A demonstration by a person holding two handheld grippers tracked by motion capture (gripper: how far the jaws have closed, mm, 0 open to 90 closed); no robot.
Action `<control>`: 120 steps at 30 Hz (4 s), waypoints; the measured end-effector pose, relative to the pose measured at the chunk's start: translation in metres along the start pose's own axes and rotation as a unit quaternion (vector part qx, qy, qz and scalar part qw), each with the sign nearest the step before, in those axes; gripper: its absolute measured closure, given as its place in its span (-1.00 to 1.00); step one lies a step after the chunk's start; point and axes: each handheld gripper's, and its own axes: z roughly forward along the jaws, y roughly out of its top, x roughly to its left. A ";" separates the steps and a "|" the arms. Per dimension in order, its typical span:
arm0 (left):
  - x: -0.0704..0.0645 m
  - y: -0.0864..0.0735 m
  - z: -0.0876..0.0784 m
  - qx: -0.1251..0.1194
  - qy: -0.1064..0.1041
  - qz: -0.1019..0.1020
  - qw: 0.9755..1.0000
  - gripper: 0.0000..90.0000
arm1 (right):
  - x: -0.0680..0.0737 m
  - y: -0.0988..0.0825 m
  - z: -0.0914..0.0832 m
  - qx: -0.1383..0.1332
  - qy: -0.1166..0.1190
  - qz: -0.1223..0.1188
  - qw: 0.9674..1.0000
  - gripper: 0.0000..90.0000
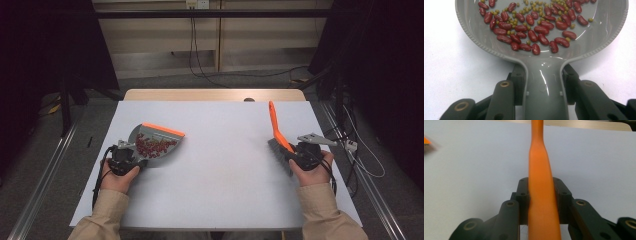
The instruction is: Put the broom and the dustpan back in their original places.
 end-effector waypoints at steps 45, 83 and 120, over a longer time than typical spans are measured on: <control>-0.024 -0.007 -0.004 -0.034 -0.078 -0.020 0.996 -0.28 | -0.016 -0.010 0.006 0.004 -0.053 0.001 0.999 0.57; -0.023 -0.007 -0.009 -0.044 -0.085 -0.008 0.995 -0.11 | -0.025 -0.007 0.001 -0.007 -0.064 0.006 0.998 0.57; -0.020 -0.008 -0.023 -0.100 -0.098 0.000 0.990 -0.78 | 0.010 -0.014 0.010 -0.035 0.077 0.016 0.996 -0.33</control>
